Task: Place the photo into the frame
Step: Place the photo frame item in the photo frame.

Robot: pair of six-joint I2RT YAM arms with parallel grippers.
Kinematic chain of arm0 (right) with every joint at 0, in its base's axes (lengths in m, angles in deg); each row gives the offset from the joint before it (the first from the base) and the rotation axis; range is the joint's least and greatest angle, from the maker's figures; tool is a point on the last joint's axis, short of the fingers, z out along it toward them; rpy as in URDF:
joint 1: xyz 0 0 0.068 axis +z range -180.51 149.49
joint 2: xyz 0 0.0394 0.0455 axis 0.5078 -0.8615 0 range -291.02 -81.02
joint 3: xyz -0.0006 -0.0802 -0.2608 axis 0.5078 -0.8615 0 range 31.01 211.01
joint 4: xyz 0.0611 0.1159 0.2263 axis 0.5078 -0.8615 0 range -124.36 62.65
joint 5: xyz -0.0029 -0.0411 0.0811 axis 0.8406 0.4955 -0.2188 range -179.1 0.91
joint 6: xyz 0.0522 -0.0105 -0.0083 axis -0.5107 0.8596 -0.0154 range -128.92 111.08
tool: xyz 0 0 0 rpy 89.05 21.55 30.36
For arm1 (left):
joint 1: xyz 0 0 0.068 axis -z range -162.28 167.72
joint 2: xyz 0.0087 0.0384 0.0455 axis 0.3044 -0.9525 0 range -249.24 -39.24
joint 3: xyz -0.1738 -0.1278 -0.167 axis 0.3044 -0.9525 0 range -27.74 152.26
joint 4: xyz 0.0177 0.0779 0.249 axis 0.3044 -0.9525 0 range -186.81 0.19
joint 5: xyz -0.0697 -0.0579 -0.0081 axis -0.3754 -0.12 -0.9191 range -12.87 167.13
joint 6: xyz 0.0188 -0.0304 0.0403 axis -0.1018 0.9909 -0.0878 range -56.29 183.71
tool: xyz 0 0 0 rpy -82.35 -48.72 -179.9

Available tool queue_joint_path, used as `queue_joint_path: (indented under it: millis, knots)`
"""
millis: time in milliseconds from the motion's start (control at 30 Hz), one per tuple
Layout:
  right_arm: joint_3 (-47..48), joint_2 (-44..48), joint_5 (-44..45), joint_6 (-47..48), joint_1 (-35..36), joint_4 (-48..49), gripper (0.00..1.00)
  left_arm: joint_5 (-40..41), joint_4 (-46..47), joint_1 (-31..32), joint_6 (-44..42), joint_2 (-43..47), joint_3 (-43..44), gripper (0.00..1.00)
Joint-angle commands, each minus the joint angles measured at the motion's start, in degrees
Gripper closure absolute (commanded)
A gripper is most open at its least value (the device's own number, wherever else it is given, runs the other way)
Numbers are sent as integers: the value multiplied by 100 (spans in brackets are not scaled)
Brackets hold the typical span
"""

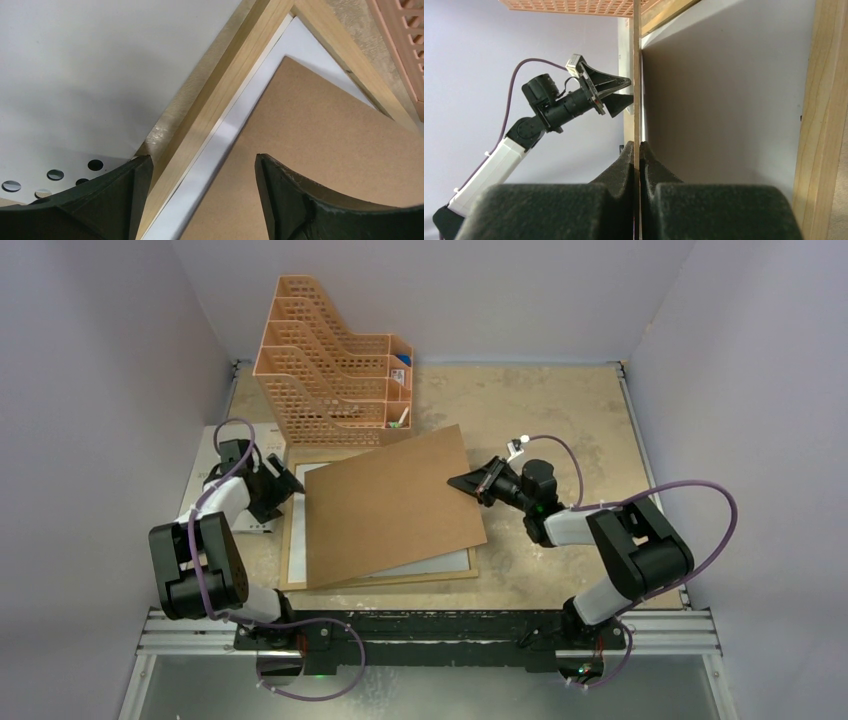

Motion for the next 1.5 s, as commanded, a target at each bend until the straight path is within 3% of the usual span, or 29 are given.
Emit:
queue_joint_path:
  millis: [0, 533, 1000, 1133, 1300, 1467]
  knots:
    - [289, 6, 324, -56, 64, 166, 100, 120, 145, -139, 23, 42, -130, 23]
    - [322, -511, 707, 94, 402, 1236, 100, -607, 445, -281, -28, -80, -235, 37]
    - [204, -706, 960, 224, 492, 1648, 100, -936, 556, -326, 18, -110, -309, 30]
    - [233, -789, 610, 187, 490, 1499, 100, -1002, 597, -326, 61, -111, -292, 29]
    - [283, -834, 364, 248, 497, 1108, 100, -1859, 1044, -352, 401, -178, -399, 29]
    - [441, -833, 266, 411, 499, 435, 98, -2098, 1236, -361, 565, -230, -465, 28]
